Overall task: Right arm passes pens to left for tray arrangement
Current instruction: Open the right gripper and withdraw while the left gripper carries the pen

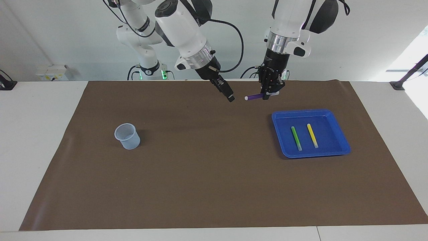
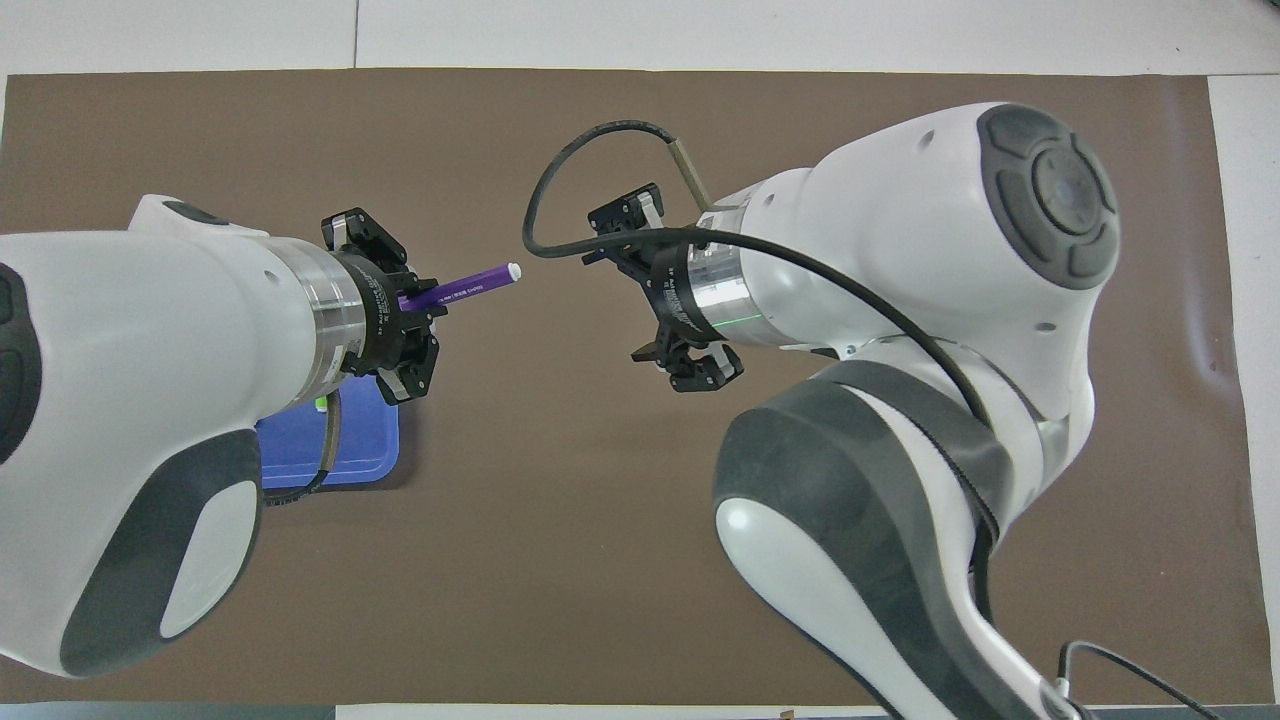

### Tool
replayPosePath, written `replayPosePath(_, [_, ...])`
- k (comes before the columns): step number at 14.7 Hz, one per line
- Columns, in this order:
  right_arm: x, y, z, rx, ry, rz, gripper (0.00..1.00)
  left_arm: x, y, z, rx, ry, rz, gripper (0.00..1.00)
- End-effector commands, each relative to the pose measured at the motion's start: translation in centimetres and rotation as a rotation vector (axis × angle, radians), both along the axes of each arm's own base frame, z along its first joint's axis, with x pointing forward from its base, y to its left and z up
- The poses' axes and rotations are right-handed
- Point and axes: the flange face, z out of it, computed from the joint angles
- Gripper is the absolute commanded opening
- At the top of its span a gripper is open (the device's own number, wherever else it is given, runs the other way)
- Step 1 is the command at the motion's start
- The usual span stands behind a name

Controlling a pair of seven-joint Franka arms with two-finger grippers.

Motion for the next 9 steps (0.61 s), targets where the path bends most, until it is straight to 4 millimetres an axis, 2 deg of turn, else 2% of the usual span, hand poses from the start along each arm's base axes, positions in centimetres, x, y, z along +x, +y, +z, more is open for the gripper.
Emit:
replayPosePath(1, [1.3, -5.3, 0.1, -0.081, -0.058, 0.147, 1.0, 1.0, 1.8, 0.1, 0.017, -0.017, 0.03, 0.0])
replayPosePath(3, [1.7, -8.9, -0.1, -0.16, -0.101, 0.261, 1.0, 2.1, 4.1, -0.1, 0.038, -0.027, 0.005, 0.0])
replayPosePath(5, [1.6, -11.7, -0.6, -0.242, -0.134, 0.372, 1.0, 3.4, 7.1, -0.4, 0.06, -0.031, -0.018, 0.0])
replayPosePath(7, [1.6, -15.1, -1.4, -0.296, -0.162, 0.477, 1.0, 4.2, 9.9, -1.2, 0.093, -0.028, -0.092, 0.0])
replayPosePath(9, [1.8, -19.0, -2.1, -0.319, -0.179, 0.567, 1.0, 4.9, 13.8, -2.8, 0.113, -0.011, -0.22, 0.0])
